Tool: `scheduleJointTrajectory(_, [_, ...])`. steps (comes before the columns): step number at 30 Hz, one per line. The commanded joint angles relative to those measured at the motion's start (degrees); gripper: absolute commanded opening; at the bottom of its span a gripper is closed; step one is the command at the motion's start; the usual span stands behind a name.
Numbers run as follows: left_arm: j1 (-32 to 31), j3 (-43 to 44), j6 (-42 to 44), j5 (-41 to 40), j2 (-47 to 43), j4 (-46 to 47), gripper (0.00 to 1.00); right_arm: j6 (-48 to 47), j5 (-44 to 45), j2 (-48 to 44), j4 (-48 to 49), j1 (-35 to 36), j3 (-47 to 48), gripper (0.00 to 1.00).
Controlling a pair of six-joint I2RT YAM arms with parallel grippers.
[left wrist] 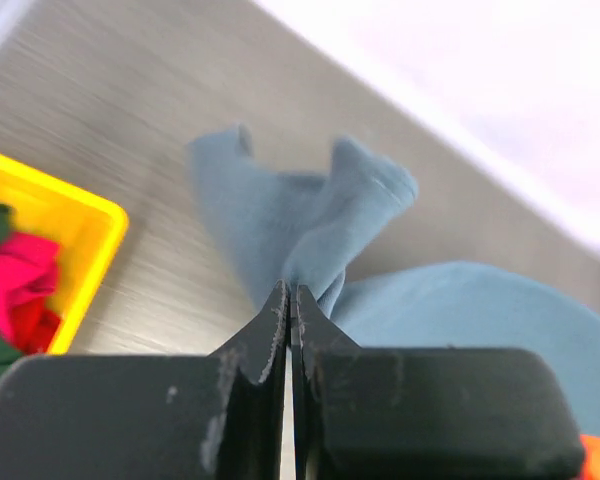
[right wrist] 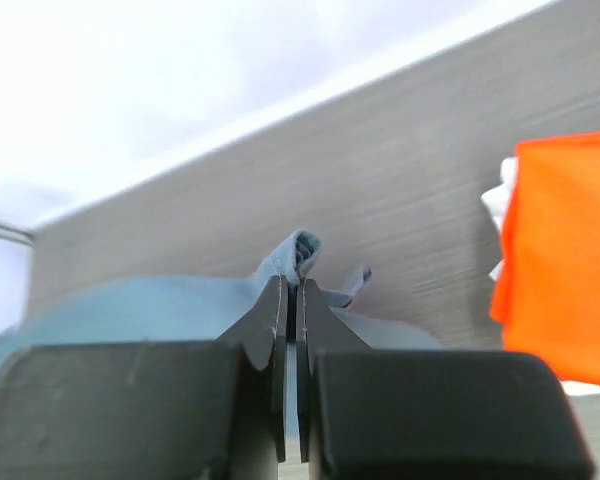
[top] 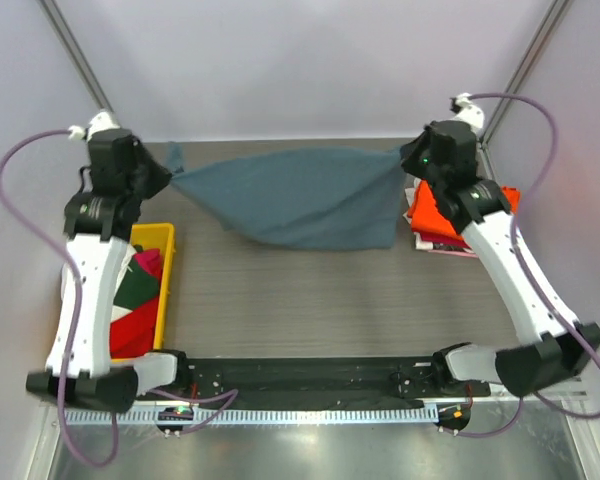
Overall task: Fold and stack the t-shirts
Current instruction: Flatten the tshirt out
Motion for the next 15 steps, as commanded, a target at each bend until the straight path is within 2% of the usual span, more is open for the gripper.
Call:
scheduleJointTrajectory(1, [1.7,-4.1,-3.7,-3.7,-12.2,2.7,0.0,-0.1,3.3,-10.2,-2.2,-0.5,-1.4,0.01])
scheduleJointTrajectory(4, [1.6,-18.5,-9.3,-6.1,-22.8,6.5,0.0,2.5,4.4,-19.6,-1.7,-0.5,-12.7,0.01])
scheduleJointTrajectory(5, [1.6,-26.9,-11.1,-7.1,-25.4,7.9,0.0,3.4,4.4,-22.4,-1.3,-0.5,-16.3,0.01])
scheduleJointTrajectory(7, [1.6,-34.9,-16.3,-7.5,-33.1,8.5,0.01,6.4,3.4,-31.0,-1.1,-0.5,-27.0,0.01])
scheduleJointTrajectory(9, [1.6,-43.8,-18.6,-8.1,-38.3,8.0,0.11,8.6,2.6,-37.6,-1.0,-0.5,-36.9,0.05])
scheduleJointTrajectory(10, [1.6,-45.9,-20.4,-8.5,-43.5,7.4,0.36,10.0,1.0,-45.5,-0.6,-0.5,-40.0,0.17])
scheduleJointTrajectory(11, [1.6,-48.0,-20.8,-8.9,-45.8,7.2,0.54,10.4,0.1,-49.1,-0.2,-0.5,-42.8,0.36])
scheduleJointTrajectory(12, [1.7,-50.8,-21.1,-9.0,-48.0,7.1,0.67,10.9,-0.5,-53.0,-0.1,-0.5,-47.0,0.7])
scheduleJointTrajectory(13, [1.6,-51.6,-21.4,-9.1,-49.7,6.8,0.78,11.2,-0.6,-56.0,-0.4,-0.5,-48.5,0.8])
scheduleJointTrajectory(15, [1.6,-52.1,-20.5,-8.2,-51.7,6.4,0.8,10.8,-0.7,-61.1,-1.2,-0.5,-50.4,0.84])
